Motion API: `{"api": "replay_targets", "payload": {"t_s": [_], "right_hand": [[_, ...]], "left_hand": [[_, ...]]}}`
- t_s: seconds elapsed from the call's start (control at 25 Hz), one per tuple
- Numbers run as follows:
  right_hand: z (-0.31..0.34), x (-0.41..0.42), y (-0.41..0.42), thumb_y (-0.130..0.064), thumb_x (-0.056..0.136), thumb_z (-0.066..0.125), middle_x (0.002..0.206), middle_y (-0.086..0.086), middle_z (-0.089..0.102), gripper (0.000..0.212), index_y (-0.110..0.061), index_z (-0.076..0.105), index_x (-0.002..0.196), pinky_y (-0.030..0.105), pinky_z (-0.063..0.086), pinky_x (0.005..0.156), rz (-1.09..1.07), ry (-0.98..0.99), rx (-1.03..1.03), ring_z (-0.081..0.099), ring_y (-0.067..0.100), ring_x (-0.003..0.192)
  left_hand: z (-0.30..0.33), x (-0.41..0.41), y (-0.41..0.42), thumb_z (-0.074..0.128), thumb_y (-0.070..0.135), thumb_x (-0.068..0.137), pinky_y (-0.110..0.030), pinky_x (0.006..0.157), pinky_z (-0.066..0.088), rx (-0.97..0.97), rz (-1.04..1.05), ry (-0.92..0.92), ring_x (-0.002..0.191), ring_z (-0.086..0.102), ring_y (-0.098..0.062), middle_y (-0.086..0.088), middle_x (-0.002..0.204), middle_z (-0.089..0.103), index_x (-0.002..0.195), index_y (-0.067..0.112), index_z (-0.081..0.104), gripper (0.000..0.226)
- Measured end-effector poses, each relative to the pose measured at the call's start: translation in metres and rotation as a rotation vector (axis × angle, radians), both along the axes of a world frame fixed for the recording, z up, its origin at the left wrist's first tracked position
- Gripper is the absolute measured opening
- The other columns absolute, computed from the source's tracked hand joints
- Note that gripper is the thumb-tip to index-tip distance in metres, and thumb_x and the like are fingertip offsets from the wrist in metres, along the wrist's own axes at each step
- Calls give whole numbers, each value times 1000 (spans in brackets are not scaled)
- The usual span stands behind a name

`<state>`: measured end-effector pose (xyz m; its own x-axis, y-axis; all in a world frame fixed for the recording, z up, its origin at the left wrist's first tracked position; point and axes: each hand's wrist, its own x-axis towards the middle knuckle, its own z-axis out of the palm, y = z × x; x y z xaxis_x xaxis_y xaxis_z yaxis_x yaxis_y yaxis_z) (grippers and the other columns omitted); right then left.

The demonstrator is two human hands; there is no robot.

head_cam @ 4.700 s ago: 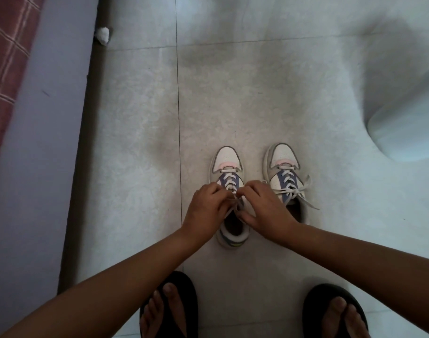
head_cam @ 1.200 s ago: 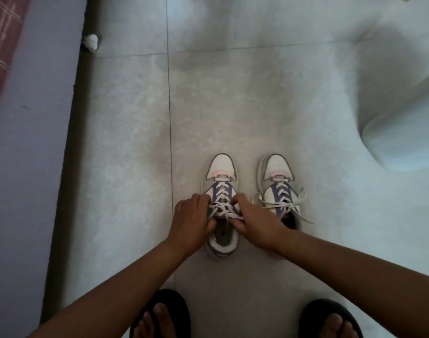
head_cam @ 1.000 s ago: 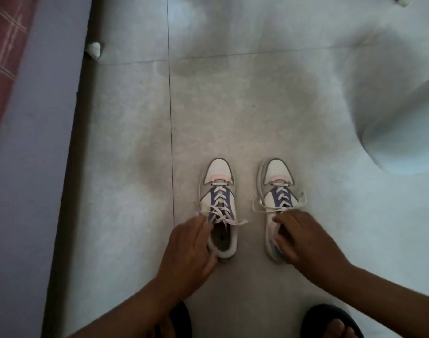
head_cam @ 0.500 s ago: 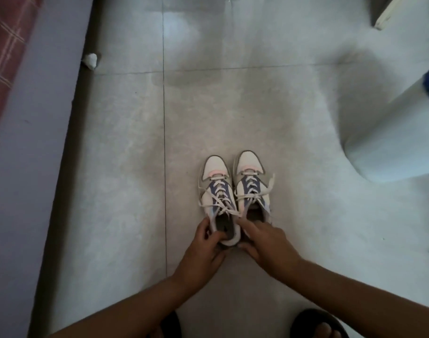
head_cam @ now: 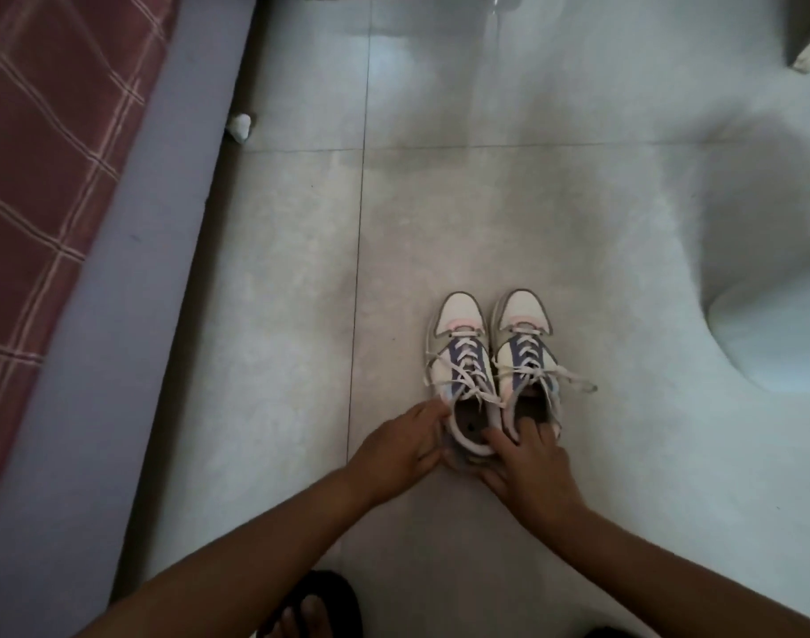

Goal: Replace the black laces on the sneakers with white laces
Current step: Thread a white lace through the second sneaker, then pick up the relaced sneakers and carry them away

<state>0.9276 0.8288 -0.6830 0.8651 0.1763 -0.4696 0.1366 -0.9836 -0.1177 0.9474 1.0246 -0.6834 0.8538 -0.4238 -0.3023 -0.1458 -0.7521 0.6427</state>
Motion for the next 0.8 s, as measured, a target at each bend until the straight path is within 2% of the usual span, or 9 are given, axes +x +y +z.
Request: {"api": "replay_targets", "payload": {"t_s": [0.16, 0.28, 0.36, 0.48, 0.56, 0.68, 0.8], "right_hand": [[29, 58, -25, -52, 88, 47, 130, 7, 40, 53, -33, 39, 136, 32, 41, 90, 156, 86, -16, 36, 26, 122], [94, 108, -31, -49, 86, 54, 132, 18, 44, 58, -27, 42, 138, 33, 37, 95, 328, 173, -24, 40, 30, 122], [157, 121, -27, -47, 83, 60, 126, 21, 50, 55, -24, 49, 132, 32, 38, 91, 344, 229, 21, 46, 32, 117], [262, 113, -16, -42, 82, 63, 116, 18, 60, 51, -22, 53, 128, 29, 39, 82, 328, 299, 93, 55, 30, 106], [332, 102, -6, -42, 83, 63, 114, 16, 62, 55, -23, 48, 133, 28, 37, 81, 301, 327, 142, 56, 28, 105], [466, 78, 6, -45, 82, 66, 98, 6, 57, 61, -30, 43, 136, 25, 32, 76, 226, 386, 263, 53, 24, 99], [592, 50, 13, -51, 78, 65, 107, 10, 58, 61, -34, 44, 133, 30, 40, 89, 258, 419, 200, 54, 26, 102]], "left_hand": [[44, 65, 26, 49, 29, 96, -32, 93, 41, 246, -9, 42, 115, 51, -25, -10, 127, 52, 129, 14, 46, 37], [107, 86, 45, 47, 29, 97, -34, 91, 43, 379, 194, 125, 110, 54, -29, -14, 122, 52, 123, 8, 49, 34], [166, 78, 45, 45, 30, 97, -32, 88, 42, 426, 297, 172, 110, 54, -29, -12, 122, 54, 122, 10, 50, 32], [278, 64, 33, 46, 31, 95, -27, 83, 39, 331, 314, 194, 109, 54, -24, -6, 118, 60, 114, 17, 55, 25], [359, 61, 31, 49, 29, 94, -27, 82, 41, 272, 351, 148, 106, 56, -23, -4, 114, 63, 109, 17, 58, 22], [516, 47, 46, 52, 25, 93, -31, 85, 45, 169, 489, 41, 101, 58, -23, -5, 106, 65, 108, 14, 60, 21], [669, 7, 63, 57, 24, 91, -29, 85, 44, 66, 583, -39, 95, 59, -19, -4, 100, 65, 108, 12, 61, 21]]}}
